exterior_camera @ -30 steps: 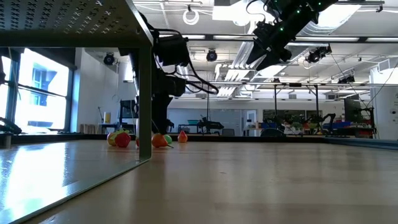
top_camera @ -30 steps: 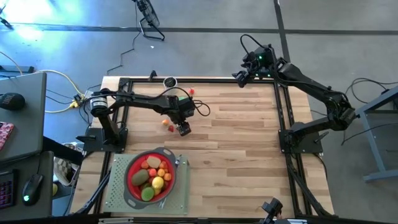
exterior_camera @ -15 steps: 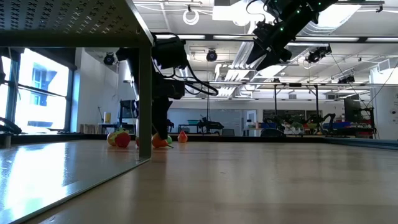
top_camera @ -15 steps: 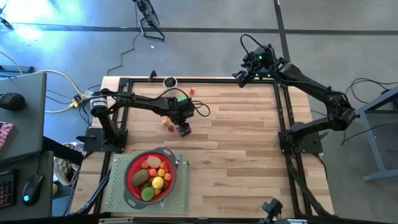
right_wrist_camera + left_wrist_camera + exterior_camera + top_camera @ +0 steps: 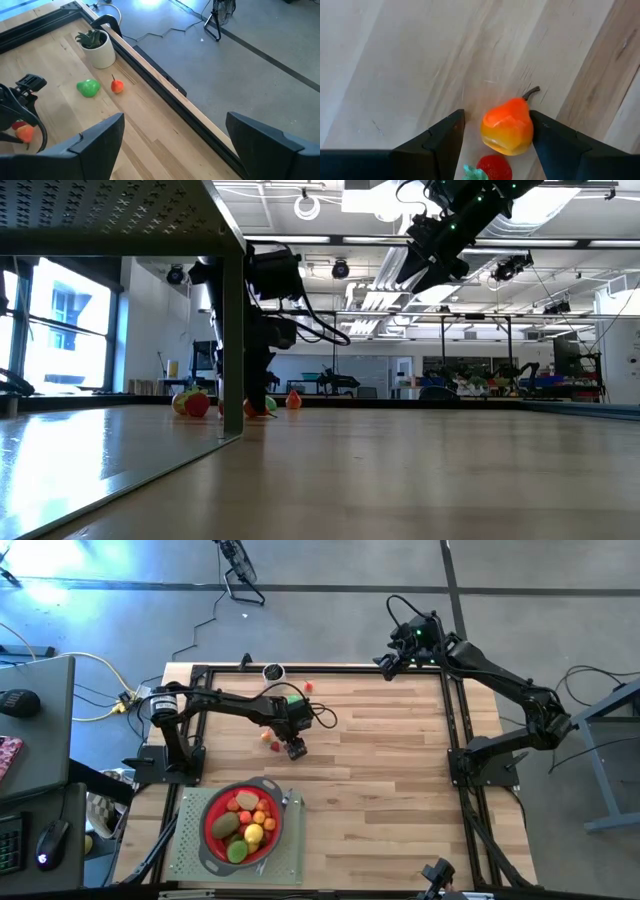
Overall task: Pick & Place Fruit
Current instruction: Put the pear into the red strainer bowl on the shelf
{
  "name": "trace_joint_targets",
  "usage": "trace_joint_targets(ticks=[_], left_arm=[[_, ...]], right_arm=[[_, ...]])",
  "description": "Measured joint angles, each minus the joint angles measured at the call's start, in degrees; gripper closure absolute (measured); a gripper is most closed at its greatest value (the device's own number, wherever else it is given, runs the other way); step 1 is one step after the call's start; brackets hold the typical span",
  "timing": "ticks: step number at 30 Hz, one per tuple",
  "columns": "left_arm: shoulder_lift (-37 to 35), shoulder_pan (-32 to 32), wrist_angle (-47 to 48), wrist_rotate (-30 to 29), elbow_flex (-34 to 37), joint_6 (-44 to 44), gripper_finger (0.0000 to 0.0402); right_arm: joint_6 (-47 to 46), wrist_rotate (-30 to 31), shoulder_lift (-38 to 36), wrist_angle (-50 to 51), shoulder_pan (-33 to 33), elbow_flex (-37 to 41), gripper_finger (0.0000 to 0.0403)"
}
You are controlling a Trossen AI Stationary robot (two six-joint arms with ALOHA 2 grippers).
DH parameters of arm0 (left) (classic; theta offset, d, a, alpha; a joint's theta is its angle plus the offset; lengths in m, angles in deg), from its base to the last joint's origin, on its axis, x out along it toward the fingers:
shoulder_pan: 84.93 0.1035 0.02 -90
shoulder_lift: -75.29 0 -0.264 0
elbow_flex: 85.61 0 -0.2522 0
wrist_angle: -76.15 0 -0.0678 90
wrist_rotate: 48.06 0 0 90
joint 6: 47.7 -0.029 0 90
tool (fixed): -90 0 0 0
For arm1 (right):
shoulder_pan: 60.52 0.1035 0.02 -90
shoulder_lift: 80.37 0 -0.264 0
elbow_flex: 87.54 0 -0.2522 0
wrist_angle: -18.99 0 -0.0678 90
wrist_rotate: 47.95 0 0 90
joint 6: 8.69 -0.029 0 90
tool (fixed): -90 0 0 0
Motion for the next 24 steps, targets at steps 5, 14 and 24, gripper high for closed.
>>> trace_joint_targets(ticks=[5,14,24], left_arm=[[0.0,0.0,0.1,0.2,0.0,-0.1,0.0194],[0.2,0.0,0.2,0.1,0.1,0.1,0.0267],[0.6,0.0,4.9,0.4,-4.0,0.1,0.0265]], right_arm=[[0.0,0.0,0.0,0.0,0.0,0.0,0.0062],[0.0,0.0,0.0,0.0,0.0,0.0,0.0062],[0.3,0.0,0.0,0.0,0.0,0.0,0.0062]])
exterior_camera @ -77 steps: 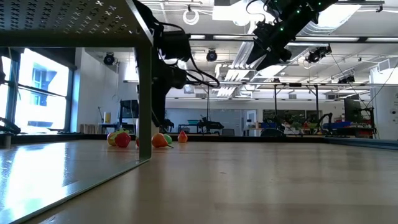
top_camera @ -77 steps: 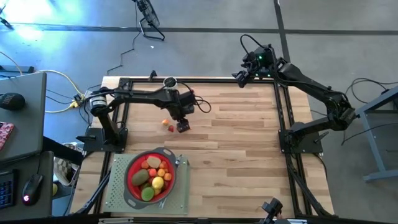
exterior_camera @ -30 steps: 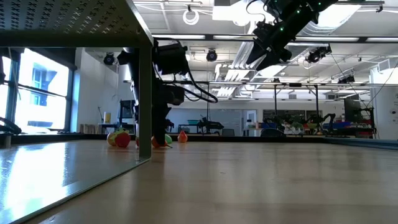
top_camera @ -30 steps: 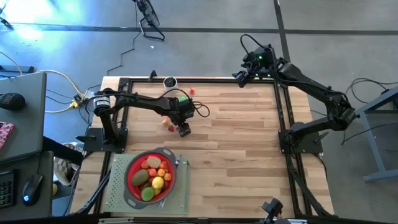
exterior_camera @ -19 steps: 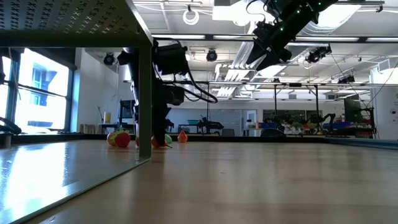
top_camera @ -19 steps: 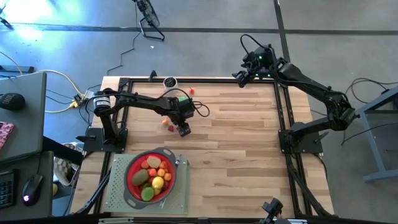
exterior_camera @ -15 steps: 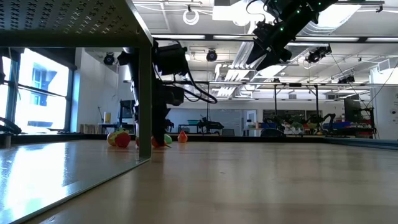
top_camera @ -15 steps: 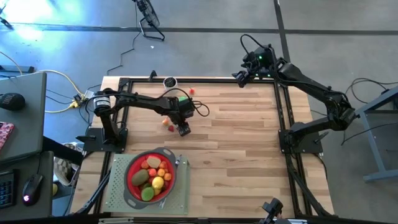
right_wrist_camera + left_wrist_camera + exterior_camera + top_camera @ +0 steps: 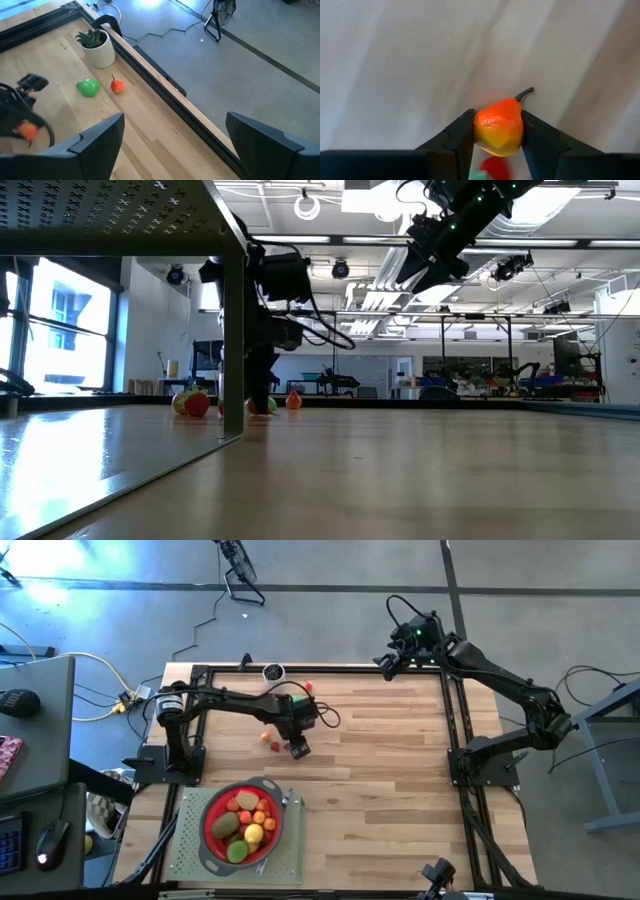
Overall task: Pick & Place Fruit
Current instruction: Put the pear into the red strainer bowl on the shelf
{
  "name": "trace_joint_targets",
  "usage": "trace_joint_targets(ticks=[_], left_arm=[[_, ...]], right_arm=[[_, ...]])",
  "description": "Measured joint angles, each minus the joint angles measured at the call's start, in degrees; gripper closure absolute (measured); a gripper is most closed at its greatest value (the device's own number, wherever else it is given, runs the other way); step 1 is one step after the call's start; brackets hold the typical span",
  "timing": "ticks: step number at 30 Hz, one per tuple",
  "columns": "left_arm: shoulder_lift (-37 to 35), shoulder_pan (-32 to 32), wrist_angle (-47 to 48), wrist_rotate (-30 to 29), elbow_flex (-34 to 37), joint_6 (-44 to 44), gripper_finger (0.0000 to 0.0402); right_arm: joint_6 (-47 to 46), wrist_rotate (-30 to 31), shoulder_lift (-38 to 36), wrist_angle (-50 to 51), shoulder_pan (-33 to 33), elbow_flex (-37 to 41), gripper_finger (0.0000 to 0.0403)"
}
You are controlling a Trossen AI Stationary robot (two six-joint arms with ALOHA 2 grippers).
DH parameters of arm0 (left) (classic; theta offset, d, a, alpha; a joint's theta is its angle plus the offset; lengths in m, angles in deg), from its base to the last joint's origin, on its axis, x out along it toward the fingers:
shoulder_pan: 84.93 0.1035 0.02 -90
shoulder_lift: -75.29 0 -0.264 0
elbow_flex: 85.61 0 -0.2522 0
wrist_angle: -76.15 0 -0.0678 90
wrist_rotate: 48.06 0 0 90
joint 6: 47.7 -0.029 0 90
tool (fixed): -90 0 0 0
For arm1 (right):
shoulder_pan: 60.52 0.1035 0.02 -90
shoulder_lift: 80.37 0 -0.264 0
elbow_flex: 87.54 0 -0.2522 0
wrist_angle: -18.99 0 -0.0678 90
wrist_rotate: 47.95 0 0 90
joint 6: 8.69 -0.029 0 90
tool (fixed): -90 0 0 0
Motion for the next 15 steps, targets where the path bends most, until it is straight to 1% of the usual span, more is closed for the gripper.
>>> trace_joint_targets(ticks=[2,9,15], left_arm=[[0.1,-0.2,0.5,1.1,-1.6,0.0,0.0265],[0.0,0.0,6.9,2.8,-8.3,0.1,0.0264],[-0.1,-0.1,17.3,2.9,-17.4,-0.1,0.0264]], right_arm=[[0.0,0.0,0.0,0.0,0.0,0.0,0.0062],[0.1,0.0,0.0,0.0,0.0,0.0,0.0062],[1.5,0.0,0.0,0.0,0.0,0.0,0.0062]])
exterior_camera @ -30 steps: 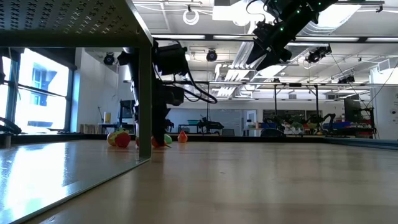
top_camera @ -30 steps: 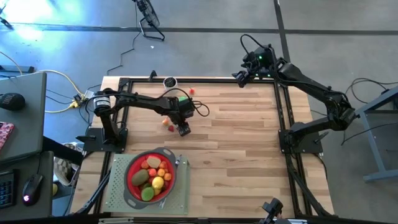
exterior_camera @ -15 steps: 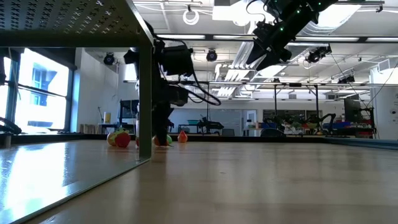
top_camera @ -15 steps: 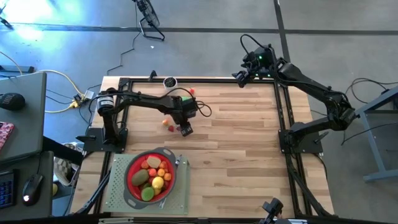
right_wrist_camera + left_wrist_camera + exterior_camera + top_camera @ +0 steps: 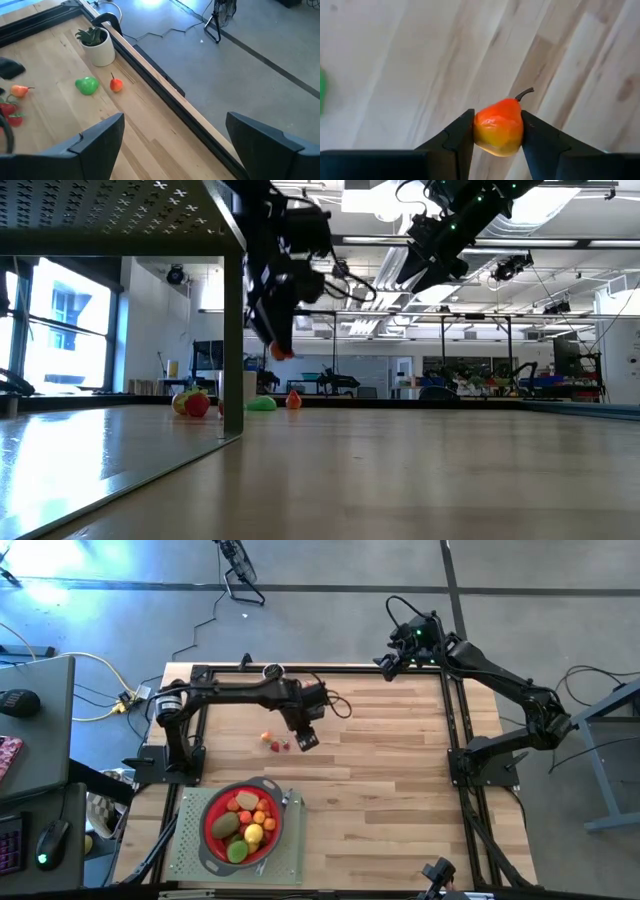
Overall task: Pick & Place Fruit
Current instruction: Put the pear into the red strainer bowl on the shelf
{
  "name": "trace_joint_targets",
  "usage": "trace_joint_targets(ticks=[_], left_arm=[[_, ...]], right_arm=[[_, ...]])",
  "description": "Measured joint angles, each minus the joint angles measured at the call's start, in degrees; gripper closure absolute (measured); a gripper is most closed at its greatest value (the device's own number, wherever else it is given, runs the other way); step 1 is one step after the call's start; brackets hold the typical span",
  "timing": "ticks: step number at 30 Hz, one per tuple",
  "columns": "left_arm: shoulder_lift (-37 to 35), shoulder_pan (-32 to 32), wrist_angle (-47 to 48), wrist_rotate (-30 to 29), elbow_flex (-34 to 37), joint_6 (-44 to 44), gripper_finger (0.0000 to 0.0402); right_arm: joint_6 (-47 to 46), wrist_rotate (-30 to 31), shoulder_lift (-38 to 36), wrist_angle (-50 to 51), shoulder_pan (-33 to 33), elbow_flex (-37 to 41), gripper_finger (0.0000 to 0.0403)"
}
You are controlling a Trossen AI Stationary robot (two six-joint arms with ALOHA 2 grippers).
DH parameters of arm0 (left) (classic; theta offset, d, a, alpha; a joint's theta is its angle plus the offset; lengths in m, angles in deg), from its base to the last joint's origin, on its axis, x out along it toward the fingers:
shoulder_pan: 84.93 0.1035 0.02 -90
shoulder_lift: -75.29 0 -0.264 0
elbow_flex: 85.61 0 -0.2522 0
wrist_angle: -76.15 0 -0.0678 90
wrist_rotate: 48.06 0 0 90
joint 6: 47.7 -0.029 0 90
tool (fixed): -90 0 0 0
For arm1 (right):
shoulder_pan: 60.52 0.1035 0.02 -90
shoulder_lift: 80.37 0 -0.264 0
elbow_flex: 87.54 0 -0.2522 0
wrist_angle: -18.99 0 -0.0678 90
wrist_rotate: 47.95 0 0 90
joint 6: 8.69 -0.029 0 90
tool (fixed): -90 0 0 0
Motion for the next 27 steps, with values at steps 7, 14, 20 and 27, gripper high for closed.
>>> trace_joint_targets(ticks=[7,14,20,27], left_arm=[[-0.1,0.0,11.9,-0.1,-12.4,0.1,0.0264],[-0.1,0.0,26.3,2.0,-27.1,-1.0,0.0264],[-0.1,0.0,39.0,4.1,-40.8,-1.0,0.0264],[-4.3,-1.5,40.7,6.2,-47.0,-1.5,0.0264]], right_arm=[[0.2,0.0,0.0,0.0,0.0,0.0,0.0062],[0.2,0.0,0.0,0.0,0.0,0.0,0.0062],[0.1,-0.1,0.0,0.0,0.0,0.0,0.0062],[-0.3,-0.2,0.0,0.0,0.0,0.0,0.0062]])
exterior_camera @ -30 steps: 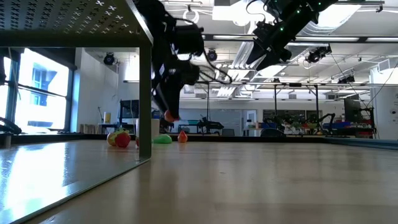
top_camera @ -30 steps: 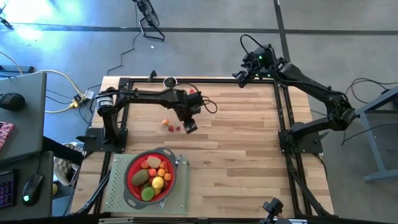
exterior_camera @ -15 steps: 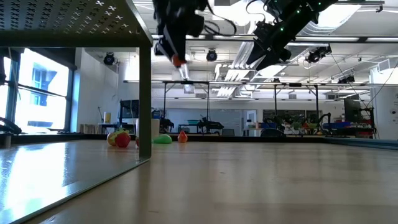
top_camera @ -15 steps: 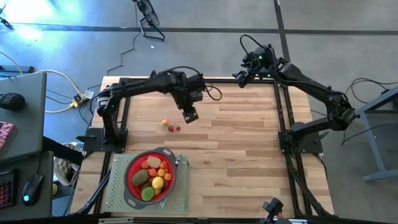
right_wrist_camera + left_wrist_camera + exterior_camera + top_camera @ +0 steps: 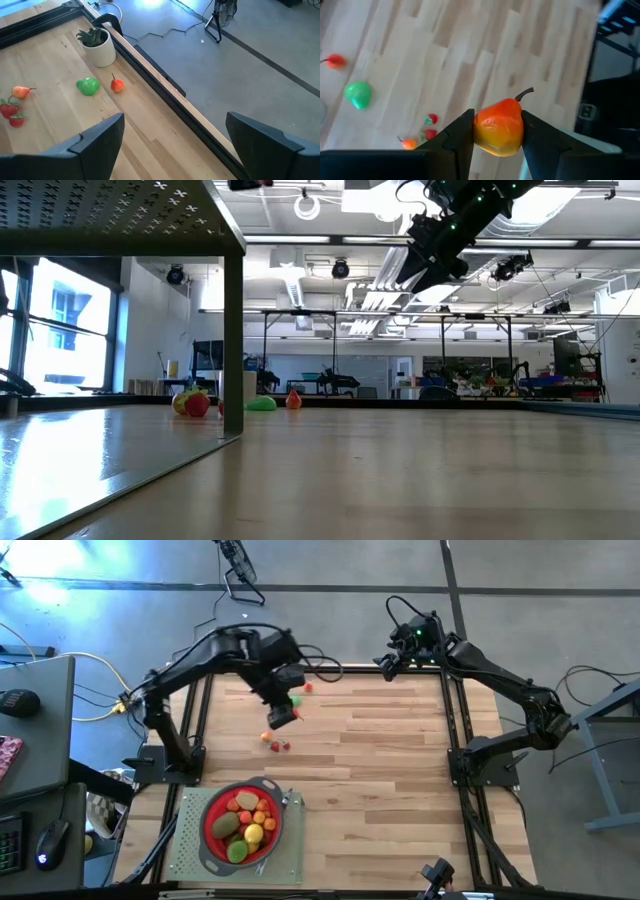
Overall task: Pick & Place Fruit
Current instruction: Put the pear into the red strainer bowl on the shelf
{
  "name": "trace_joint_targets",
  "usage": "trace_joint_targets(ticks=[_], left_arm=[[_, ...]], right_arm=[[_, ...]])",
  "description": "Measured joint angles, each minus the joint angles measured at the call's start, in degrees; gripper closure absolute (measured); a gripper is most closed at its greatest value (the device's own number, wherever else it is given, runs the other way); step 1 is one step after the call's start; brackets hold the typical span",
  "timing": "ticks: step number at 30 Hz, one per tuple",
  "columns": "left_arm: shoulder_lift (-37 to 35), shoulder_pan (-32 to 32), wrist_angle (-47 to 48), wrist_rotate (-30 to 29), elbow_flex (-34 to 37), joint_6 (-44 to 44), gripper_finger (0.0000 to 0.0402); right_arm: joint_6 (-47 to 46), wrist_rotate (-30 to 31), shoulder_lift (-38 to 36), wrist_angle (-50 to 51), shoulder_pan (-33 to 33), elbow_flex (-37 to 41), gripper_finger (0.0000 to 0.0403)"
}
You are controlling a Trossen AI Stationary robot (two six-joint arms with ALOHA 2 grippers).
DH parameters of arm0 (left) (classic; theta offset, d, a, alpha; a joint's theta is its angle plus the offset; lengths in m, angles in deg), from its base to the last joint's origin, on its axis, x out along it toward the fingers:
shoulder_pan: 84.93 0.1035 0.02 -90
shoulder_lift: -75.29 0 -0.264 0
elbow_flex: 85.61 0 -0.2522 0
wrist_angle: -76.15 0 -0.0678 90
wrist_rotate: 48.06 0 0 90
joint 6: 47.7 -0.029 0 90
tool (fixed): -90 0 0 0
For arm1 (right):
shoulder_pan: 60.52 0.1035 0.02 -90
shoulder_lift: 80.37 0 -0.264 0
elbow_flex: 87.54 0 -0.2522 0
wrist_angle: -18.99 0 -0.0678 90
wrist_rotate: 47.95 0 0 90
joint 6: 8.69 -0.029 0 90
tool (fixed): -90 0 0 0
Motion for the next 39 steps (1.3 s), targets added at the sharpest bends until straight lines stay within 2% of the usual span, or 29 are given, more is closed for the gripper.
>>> trace_joint_targets(ticks=[5,13,25,31,36,39], left_arm=[[-4.9,-3.5,0.1,-0.5,0.8,0.6,0.0264],[-11.8,-13.4,0.1,-8.7,5.0,8.1,0.0264],[-17.8,-34.3,-0.2,-18.4,20.3,31.7,0.0264],[-17.9,-44.8,-7.2,-21.3,24.9,42.1,0.0264],[-17.8,-50.8,-11.7,-27.0,27.8,50.1,0.0264],[-17.8,-51.9,-12.5,-27.6,29.4,53.5,0.0264]], right_arm=[[-2.4,0.1,0.0,0.0,0.0,0.0,0.0062],[-4.6,0.2,0.0,-1.8,0.0,0.0,0.0062],[-4.8,0.2,0.0,-3.8,0.0,0.0,0.0062],[-4.8,0.2,0.0,-4.3,0.0,0.0,0.0062],[-4.8,0.2,0.0,-4.3,0.0,0.0,0.0062],[-4.7,0.2,0.0,-4.3,0.0,0.0,0.0062]])
